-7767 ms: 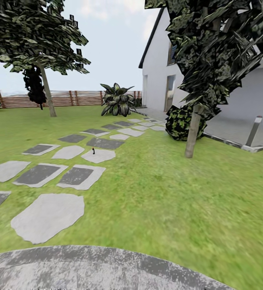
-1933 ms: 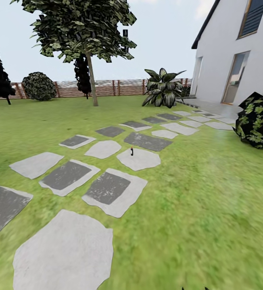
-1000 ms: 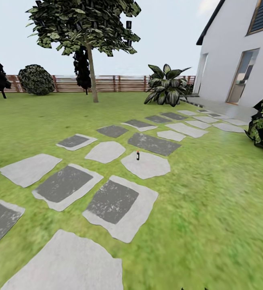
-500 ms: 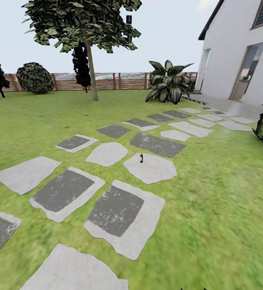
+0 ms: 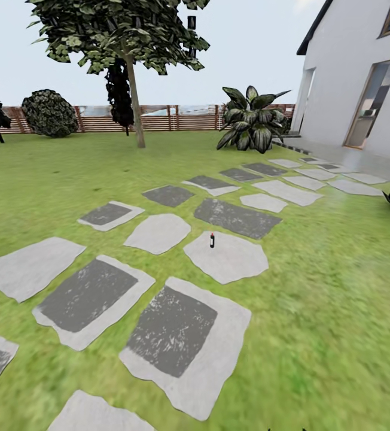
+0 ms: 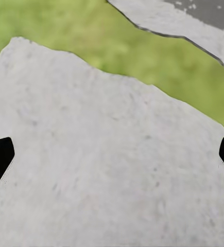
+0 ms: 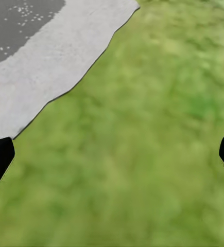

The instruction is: Pick up the pesticide atomizer in the garden and spray insectifuge to fully cover both potted plants in the garden.

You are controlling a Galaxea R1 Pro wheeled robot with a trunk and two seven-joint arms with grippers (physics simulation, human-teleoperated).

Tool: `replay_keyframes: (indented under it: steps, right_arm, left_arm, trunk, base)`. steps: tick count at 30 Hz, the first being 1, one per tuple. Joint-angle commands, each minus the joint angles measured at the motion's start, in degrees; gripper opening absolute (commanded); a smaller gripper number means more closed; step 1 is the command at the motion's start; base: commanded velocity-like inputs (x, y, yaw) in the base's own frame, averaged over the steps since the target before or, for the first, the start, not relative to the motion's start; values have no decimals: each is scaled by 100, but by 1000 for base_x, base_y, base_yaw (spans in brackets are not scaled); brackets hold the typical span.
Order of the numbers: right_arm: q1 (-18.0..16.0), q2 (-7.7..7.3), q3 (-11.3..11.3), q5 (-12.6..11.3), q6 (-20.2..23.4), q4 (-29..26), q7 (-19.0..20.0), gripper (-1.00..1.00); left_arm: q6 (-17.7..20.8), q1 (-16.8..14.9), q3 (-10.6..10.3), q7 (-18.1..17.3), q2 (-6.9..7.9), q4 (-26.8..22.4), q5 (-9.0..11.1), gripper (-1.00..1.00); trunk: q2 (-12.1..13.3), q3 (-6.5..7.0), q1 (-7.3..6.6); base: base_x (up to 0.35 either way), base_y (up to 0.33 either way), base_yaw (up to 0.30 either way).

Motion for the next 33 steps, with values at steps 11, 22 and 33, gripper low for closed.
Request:
replay_keyframes:
  steps: [11,22,33]
  right_arm:
    - [-3,-1,2,-10,-18,4,7,100]
    - [-3,-1,2,-9,-18,4,7,100]
    - [-3,-8,10,13,-26,27,22,100]
  left_arm:
    - [-17,-3,5,-10,-1,5,32,100]
    - [-17,-3,5,-10,-1,5,34,100]
    - [-17,-3,4,-10,-1,5,27,100]
  trunk:
    - [-2,-11,3]
    - [-2,-83,3]
    - [-2,-121,3]
  base:
    - [338,0,-25]
    - [338,0,-187]
    - [338,0,-68]
